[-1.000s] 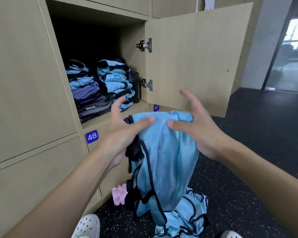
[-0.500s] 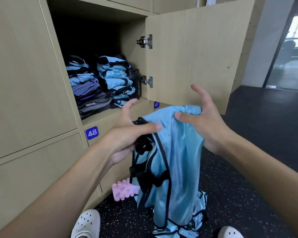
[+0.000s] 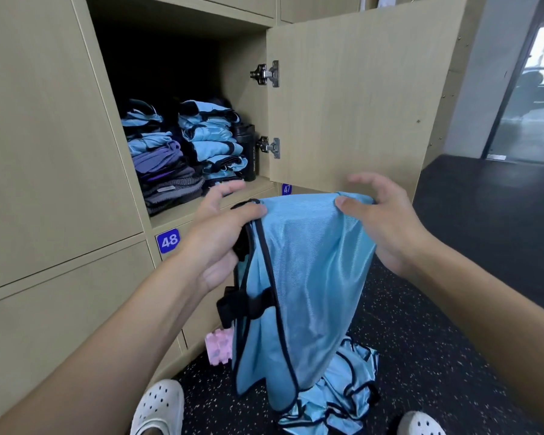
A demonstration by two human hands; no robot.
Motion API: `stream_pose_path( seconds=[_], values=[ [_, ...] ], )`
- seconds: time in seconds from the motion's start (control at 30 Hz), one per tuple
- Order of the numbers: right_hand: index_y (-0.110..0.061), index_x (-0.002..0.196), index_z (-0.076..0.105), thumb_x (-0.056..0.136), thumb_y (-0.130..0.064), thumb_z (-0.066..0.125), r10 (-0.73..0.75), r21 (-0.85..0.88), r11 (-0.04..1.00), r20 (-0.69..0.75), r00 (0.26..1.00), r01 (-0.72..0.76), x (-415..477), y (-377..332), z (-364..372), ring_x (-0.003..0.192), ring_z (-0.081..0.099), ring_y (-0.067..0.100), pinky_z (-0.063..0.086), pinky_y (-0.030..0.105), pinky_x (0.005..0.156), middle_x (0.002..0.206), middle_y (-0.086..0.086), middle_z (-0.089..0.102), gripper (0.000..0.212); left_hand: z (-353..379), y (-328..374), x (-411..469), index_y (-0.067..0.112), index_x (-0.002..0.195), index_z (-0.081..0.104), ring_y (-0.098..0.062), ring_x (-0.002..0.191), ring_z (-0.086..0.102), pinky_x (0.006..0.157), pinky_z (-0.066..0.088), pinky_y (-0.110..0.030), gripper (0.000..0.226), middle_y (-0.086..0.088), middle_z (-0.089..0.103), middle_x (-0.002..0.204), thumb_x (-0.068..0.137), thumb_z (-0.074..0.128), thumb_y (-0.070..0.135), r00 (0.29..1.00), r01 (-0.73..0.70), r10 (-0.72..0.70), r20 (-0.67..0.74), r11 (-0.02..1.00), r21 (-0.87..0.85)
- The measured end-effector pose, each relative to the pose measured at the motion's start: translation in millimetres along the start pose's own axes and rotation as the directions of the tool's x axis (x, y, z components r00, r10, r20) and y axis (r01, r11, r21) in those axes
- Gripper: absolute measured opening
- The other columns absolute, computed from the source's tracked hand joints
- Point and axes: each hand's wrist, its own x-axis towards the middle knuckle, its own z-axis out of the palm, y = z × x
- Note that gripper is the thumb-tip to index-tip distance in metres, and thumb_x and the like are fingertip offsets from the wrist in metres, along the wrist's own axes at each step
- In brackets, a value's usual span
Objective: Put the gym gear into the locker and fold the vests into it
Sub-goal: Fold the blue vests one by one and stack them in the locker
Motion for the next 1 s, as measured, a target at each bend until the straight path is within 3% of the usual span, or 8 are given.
stream_pose_path(
  seconds=[0.13, 0.3, 0.4, 0.53, 0.67, 0.83, 0.93, 1.0],
  values=[
    [-0.019, 0.09, 0.072, 0.093, -0.01, 0.066, 0.005, 0.002, 1.0, 0.028, 1.0, -0.006, -1, -2, 0, 0.087, 0.061, 0.021, 0.053, 0.04, 0.088, 0.099, 0.011, 0.067, 0.011, -5, 2, -2, 0.013, 0.103, 0.066, -0.014, 0.056, 0.066, 0.049, 0.054, -0.023, 0.028, -0.006, 0.07, 0.075, 0.081, 0.072, -0.004, 0.99, 0.031, -0.048, 0.13, 0.991, 0.129],
    [-0.012, 0.097, 0.073, 0.091, -0.011, 0.068, 0.018, -0.023, 1.0, 0.067, 0.998, -0.016, -1, -5, -4, 0.091, 0.064, 0.017, 0.052, 0.035, 0.093, 0.1, 0.008, 0.071, 0.007, -10, -2, -3, 0.013, 0.1, 0.071, -0.015, 0.064, 0.065, 0.057, 0.057, -0.026, 0.039, -0.006, 0.07, 0.082, 0.069, 0.082, -0.009, 0.978, -0.095, -0.001, 0.21, 0.889, 0.448],
    [-0.008, 0.107, 0.071, 0.084, -0.008, 0.075, 0.032, 0.002, 0.999, 0.171, 0.985, -0.033, -2, -8, -10, 0.084, 0.07, 0.013, 0.056, 0.023, 0.077, 0.1, 0.01, 0.073, 0.024, -12, -4, -1, 0.018, 0.094, 0.074, -0.011, 0.066, 0.063, 0.07, 0.058, -0.032, 0.034, 0.0, 0.07, 0.078, 0.072, 0.081, -0.008, 0.98, -0.154, 0.054, 0.192, 0.814, 0.56],
    [-0.006, 0.121, 0.065, 0.079, -0.005, 0.077, 0.042, -0.052, 0.998, 0.246, 0.968, -0.03, -1, -8, -15, 0.1, 0.07, 0.017, 0.053, 0.03, 0.097, 0.107, 0.009, 0.072, 0.044, -15, 0, 1, 0.017, 0.079, 0.075, -0.014, 0.06, 0.057, 0.052, 0.043, -0.026, 0.015, 0.0, 0.067, 0.067, 0.082, 0.075, 0.003, 0.981, -0.178, 0.092, 0.168, 0.761, 0.624],
    [-0.012, 0.125, 0.064, 0.076, -0.008, 0.083, 0.054, -0.291, 0.956, 0.306, 0.951, 0.039, -1, -5, -15, 0.1, 0.071, 0.02, 0.053, 0.039, 0.099, 0.111, 0.007, 0.072, 0.053, -21, 5, 2, 0.016, 0.085, 0.076, -0.018, 0.062, 0.049, 0.057, 0.034, -0.031, 0.002, -0.012, 0.064, 0.072, 0.086, 0.074, 0.015, 0.972, -0.23, 0.134, 0.19, 0.686, 0.69],
    [-0.013, 0.092, 0.073, 0.089, -0.019, 0.073, -0.063, -0.461, 0.867, 0.28, 0.958, 0.192, -4, -3, -14, 0.076, 0.066, 0.022, 0.053, 0.033, 0.074, 0.091, 0.017, 0.072, 0.007, -28, 5, 6, 0.003, 0.091, 0.073, -0.003, 0.04, 0.039, 0.036, 0.027, -0.014, 0.014, -0.006, 0.056, 0.07, 0.094, 0.066, 0.015, 0.963, -0.271, 0.163, 0.216, 0.6, 0.753],
    [0.003, 0.095, 0.068, 0.093, -0.021, 0.067, -0.095, -0.477, 0.847, 0.3, 0.949, 0.235, -4, 1, -15, 0.081, 0.059, 0.022, 0.048, 0.035, 0.078, 0.099, 0.01, 0.06, 0.025, -30, 0, 11, 0.01, 0.094, 0.074, 0.002, 0.066, 0.051, 0.046, 0.035, -0.01, 0.016, 0.002, 0.052, 0.104, 0.093, 0.067, 0.024, 0.947, -0.315, 0.222, 0.231, 0.519, 0.794],
    [0.005, 0.092, 0.064, 0.095, -0.019, 0.063, -0.088, -0.43, 0.877, 0.296, 0.951, 0.215, -4, 1, -14, 0.07, 0.052, 0.03, 0.048, 0.042, 0.068, 0.087, 0.015, 0.055, 0.025, -30, -1, 12, 0.015, 0.097, 0.074, 0.004, 0.091, 0.051, 0.064, 0.036, -0.003, 0.016, 0.008, 0.046, 0.123, 0.094, 0.066, 0.029, 0.936, -0.341, 0.249, 0.249, 0.461, 0.819]
  ],
)
